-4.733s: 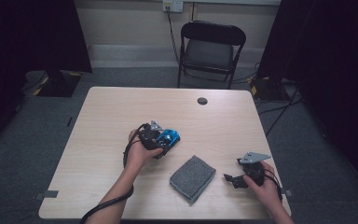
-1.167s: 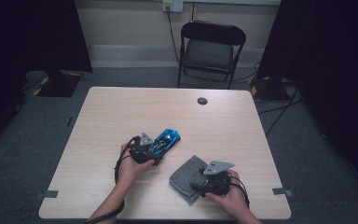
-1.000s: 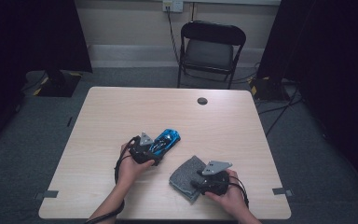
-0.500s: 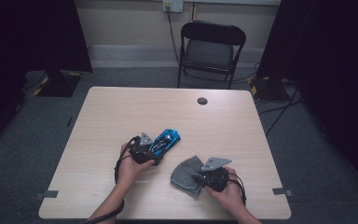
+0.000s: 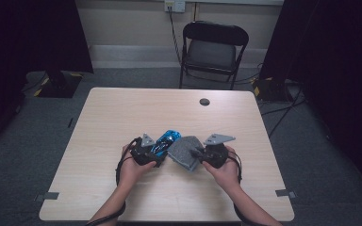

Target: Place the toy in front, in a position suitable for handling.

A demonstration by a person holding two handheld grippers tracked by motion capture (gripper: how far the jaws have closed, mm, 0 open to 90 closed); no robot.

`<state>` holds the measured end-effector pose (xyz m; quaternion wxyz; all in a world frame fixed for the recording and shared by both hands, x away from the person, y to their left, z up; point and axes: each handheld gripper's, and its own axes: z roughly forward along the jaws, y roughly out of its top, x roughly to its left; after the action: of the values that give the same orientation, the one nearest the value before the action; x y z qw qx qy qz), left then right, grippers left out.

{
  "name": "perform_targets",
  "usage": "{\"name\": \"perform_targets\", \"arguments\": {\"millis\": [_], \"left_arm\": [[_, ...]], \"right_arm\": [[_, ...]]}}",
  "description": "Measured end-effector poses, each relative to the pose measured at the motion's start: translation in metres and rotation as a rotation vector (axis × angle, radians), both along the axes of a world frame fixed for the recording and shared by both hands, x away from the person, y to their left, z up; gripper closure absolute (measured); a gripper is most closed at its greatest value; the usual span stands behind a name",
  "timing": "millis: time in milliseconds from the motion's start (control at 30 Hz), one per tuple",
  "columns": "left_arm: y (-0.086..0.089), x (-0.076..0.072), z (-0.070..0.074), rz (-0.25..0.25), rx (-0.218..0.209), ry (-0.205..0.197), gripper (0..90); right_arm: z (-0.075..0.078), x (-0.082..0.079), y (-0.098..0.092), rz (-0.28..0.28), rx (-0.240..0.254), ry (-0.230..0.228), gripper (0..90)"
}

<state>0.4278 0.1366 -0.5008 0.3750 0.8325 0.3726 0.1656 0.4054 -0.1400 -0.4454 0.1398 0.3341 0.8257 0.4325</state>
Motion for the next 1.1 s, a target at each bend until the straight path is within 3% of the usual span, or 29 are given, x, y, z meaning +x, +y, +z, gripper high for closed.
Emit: {"name": "perform_targets", "arguments": {"millis": [33,67,100,267,300,367,400,533,600,767,1100], "left_arm": [[0.000,0.000,0.000,0.000,0.000,0.000,24.2],[0.000,0.000,0.000,0.000,-0.001,0.001,24.2],[0.000,0.000,0.000,-0.001,0.000,0.001,24.2],[0.000,0.000,0.000,0.000,0.000,0.000,24.2],[0.000,0.000,0.000,-0.001,0.000,0.001,24.2],[0.000,0.000,0.000,0.000,-0.001,0.001,24.2],[0.000,0.000,0.000,-0.002,0.004,-0.002,24.2],[0.000,0.000,0.000,-0.001,0.006,-0.004,24.2],[0.000,0.000,0.000,-0.002,0.005,-0.004,24.2],[0.000,0.000,0.000,-0.002,0.007,-0.003,24.2],[0.000,0.000,0.000,0.000,0.001,0.000,24.2]], "right_arm": [[0.004,0.010,0.015,0.000,-0.003,-0.010,78.3],[0.004,0.010,0.015,0.000,-0.003,-0.010,78.3],[0.006,0.016,0.027,0.006,-0.006,-0.013,78.2],[0.009,0.027,0.055,0.036,-0.043,-0.009,78.0],[0.008,0.030,0.068,0.053,-0.070,-0.011,77.9],[0.007,0.031,0.074,0.069,-0.082,-0.005,77.9],[0.004,0.032,0.084,0.087,-0.115,0.000,77.8],[-0.005,0.031,0.099,0.123,-0.143,0.029,77.6],[-0.010,0.030,0.104,0.123,-0.163,0.019,77.5],[-0.013,0.034,0.099,0.108,-0.119,0.047,77.5],[-0.013,0.041,0.096,0.074,-0.124,0.046,77.5]]}}
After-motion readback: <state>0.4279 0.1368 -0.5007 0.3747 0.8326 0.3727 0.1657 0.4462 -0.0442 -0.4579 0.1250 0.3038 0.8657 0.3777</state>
